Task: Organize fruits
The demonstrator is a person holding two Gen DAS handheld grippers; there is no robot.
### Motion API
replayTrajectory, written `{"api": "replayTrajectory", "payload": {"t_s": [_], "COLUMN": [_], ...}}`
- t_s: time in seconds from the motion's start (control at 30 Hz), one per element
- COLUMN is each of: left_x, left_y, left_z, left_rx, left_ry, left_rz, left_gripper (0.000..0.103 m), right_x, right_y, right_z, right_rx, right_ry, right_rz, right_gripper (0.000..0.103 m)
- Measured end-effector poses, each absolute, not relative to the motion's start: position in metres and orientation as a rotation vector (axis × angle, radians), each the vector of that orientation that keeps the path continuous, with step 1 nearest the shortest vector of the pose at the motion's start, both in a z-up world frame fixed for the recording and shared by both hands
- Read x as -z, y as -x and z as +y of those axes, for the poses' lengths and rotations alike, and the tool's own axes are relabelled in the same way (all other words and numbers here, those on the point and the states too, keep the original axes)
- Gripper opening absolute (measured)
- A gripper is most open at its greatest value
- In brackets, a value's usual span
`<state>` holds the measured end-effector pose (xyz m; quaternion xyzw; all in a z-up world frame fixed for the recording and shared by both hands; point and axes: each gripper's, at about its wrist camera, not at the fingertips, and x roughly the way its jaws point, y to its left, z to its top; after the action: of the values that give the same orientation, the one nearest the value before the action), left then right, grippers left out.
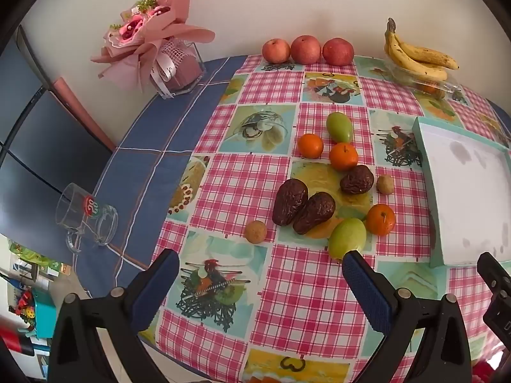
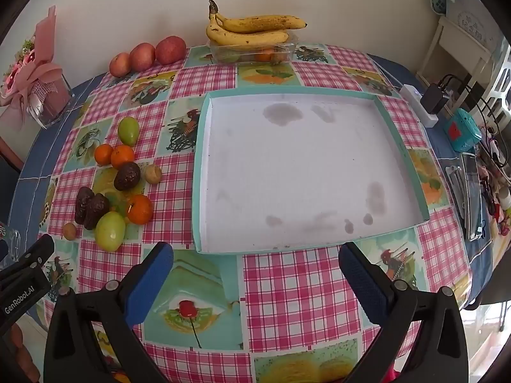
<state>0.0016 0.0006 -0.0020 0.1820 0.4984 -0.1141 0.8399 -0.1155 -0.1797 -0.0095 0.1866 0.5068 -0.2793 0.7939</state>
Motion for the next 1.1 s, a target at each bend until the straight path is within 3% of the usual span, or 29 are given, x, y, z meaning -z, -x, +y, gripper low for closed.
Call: {"api": "replayTrajectory", "payload": {"t_s": [1.1], "left_x": [-0.0056], "left_y": [0.0016], "left_z": [-0.0018], "left_rx": [0.219], "left_ry": [-0.414], "left_rz": [1.024], "left_gripper": [0.103], "right_x": [0.0076], "right_y": [0.1205], "right_z": [-0.1795], "right_rx": [0.604], "right_ry": [-0.410], "right_rz": [1.075], "right_gripper": [0.103]}}
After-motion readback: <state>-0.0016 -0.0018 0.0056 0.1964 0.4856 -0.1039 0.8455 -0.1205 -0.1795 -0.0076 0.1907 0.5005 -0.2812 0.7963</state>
